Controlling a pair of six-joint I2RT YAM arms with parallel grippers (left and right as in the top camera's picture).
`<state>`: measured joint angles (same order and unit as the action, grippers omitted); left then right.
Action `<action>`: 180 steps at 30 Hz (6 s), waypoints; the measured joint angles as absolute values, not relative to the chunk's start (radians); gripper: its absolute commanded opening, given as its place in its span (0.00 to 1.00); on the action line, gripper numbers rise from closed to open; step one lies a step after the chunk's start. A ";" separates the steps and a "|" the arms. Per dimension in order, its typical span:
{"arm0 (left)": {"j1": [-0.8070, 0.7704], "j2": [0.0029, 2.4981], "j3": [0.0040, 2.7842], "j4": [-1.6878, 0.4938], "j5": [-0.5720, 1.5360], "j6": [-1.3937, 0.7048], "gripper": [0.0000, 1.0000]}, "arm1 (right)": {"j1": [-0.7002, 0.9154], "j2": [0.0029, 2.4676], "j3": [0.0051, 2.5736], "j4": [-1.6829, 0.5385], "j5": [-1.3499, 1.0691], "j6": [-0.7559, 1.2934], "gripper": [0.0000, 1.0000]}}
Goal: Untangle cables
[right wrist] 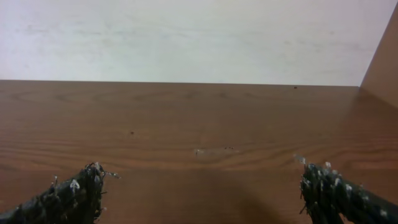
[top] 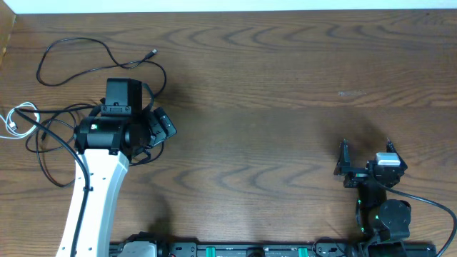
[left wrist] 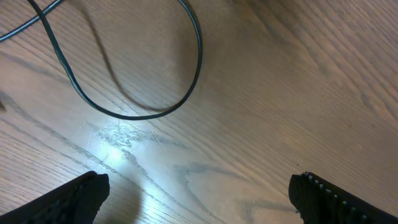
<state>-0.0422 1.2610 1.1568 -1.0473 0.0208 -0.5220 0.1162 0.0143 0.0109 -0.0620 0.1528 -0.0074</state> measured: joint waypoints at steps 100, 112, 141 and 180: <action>-0.042 0.010 0.030 -0.028 0.242 0.001 0.98 | 0.116 0.012 0.010 -0.061 0.150 -0.007 0.99; -0.042 0.010 0.030 -0.030 0.236 0.031 0.98 | 0.116 0.012 0.010 -0.061 0.150 -0.007 0.99; -0.042 0.010 0.030 -0.034 0.196 0.059 0.98 | 0.116 0.012 0.010 -0.062 0.150 -0.007 0.99; -0.042 0.010 0.030 -0.034 0.196 0.056 0.98 | 0.116 0.012 0.010 -0.061 0.150 -0.007 0.99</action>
<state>-0.0422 0.0101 0.0303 -0.0338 0.1963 0.0563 0.1162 0.0124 0.0105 -0.0612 0.1505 -0.0074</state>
